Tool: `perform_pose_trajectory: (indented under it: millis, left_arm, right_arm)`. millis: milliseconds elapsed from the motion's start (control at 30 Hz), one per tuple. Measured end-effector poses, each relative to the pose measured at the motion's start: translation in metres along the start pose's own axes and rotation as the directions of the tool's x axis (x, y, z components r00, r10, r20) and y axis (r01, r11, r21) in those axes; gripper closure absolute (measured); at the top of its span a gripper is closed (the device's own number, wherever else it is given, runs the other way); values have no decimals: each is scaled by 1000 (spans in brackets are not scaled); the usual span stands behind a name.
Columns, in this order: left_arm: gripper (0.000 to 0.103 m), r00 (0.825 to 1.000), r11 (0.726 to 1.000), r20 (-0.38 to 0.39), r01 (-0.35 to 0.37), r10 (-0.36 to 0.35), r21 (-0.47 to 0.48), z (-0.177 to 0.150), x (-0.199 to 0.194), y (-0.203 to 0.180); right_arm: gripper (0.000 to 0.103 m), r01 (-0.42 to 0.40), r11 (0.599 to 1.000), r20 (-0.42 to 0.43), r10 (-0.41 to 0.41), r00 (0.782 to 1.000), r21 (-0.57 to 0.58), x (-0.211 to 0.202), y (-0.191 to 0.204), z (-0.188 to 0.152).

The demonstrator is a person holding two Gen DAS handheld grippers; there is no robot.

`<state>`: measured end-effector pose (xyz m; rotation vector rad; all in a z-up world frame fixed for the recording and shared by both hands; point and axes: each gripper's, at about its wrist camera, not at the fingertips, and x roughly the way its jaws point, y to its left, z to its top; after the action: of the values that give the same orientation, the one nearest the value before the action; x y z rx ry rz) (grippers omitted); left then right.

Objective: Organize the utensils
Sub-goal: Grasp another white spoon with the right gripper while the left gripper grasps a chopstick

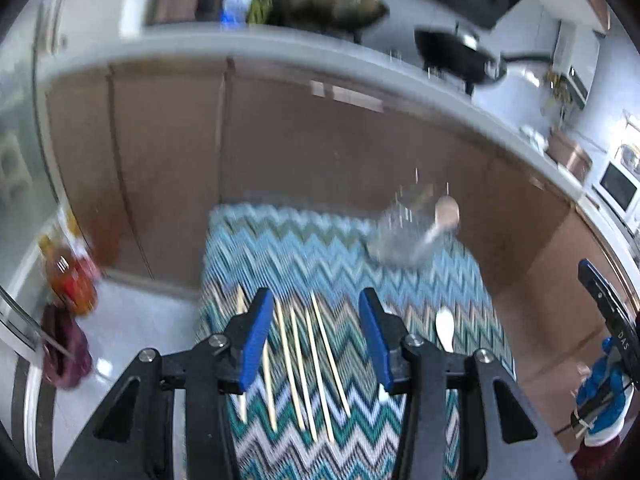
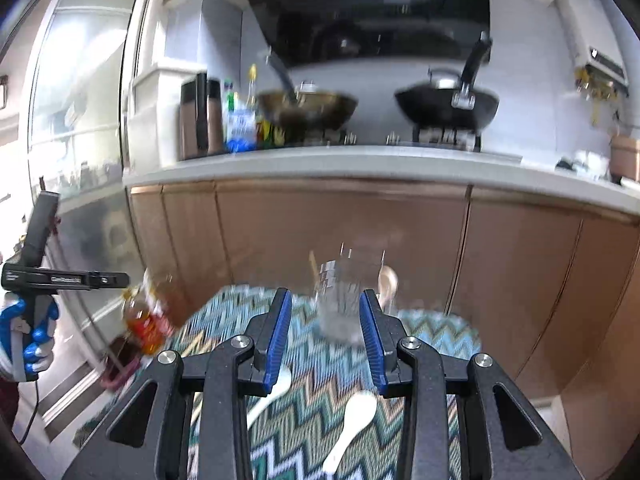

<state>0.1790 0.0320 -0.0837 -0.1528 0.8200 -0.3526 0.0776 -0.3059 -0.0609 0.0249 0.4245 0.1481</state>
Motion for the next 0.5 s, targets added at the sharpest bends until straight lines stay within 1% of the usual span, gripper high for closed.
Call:
perform_pose_trajectory:
  millis: [33,67,100,167,233,267,367,467,500]
  left_arm:
    - [60,999,1000,-33,14,-14,-8,-4,10,2]
    - [60,996,999,-84,33,-35,-27,-9,26,3]
    - [60,992,998,-118,42,-46,-36,-11,38,3]
    - [61,981,997,-185,55,-64,-51,-15,63,3]
    - [66,967,996,-245,56,-70,-67,-15,89,4]
    - [68,959,996,-275,54,-73,-77,-15,102,5]
    - [71,937,994,-343,30,-63,-101,-14,137,12]
    - [75,916,992,-397,1,-52,-127,-11,166,23]
    - [76,912,992,-407,-9,-45,-129,-11,172,26]
  right_arm:
    - [68,-8,1000,-25,8,1000,8,2,-2,-8]
    - [68,-13,1000,-45,14,999,17,5,-5,-14]
    - [68,-17,999,-73,19,997,28,10,-10,-21]
    - [68,-13,999,-111,17,994,37,18,-16,-33]
    - [68,-20,999,-158,27,987,47,29,-22,-43]
    - [68,-31,998,-190,41,981,56,37,-26,-49]
    - [68,-56,994,-264,79,961,93,58,-38,-68]
    - [68,-67,989,-333,107,937,131,81,-50,-87]
    - [68,-67,987,-356,115,927,145,90,-55,-95]
